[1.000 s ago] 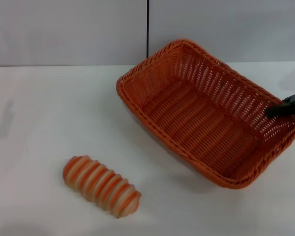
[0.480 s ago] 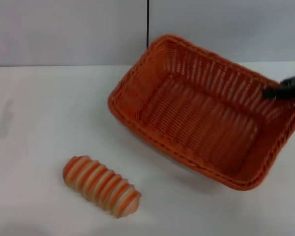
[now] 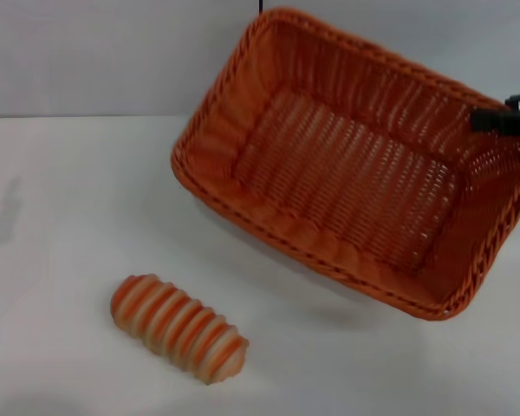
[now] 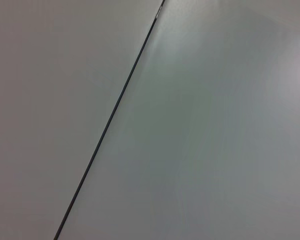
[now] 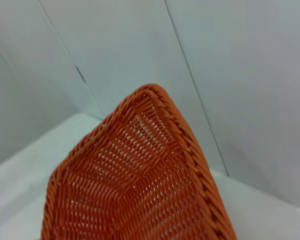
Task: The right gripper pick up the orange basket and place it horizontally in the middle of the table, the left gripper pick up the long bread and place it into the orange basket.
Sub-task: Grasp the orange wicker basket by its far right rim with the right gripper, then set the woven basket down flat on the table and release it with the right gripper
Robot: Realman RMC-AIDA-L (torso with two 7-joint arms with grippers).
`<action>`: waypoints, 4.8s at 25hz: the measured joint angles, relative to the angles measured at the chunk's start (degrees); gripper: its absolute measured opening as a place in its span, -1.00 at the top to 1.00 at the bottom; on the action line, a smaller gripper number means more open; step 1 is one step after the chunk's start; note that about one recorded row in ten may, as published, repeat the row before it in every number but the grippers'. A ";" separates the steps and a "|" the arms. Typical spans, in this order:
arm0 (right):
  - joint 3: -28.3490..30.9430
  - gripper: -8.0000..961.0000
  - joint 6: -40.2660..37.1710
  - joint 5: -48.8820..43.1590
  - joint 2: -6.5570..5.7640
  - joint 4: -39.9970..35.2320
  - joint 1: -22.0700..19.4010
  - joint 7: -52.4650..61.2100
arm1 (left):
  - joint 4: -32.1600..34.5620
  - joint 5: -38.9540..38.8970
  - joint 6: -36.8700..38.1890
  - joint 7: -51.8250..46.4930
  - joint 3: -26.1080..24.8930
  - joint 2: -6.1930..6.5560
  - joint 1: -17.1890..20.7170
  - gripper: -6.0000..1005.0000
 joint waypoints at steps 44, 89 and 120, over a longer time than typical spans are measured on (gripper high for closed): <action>-7.65 0.63 6.01 -7.45 -4.36 -4.92 6.13 -15.42 | -3.88 0.47 0.16 0.00 0.45 -0.24 -0.38 -0.19; -3.00 0.64 5.01 2.23 0.88 -5.67 6.46 -23.91 | -4.48 0.48 -2.62 0.42 0.09 -0.15 -2.63 -0.18; -7.38 0.64 1.80 -1.29 4.61 -10.44 6.82 -26.17 | -4.48 0.54 -3.43 0.48 0.43 -0.24 -3.11 -0.18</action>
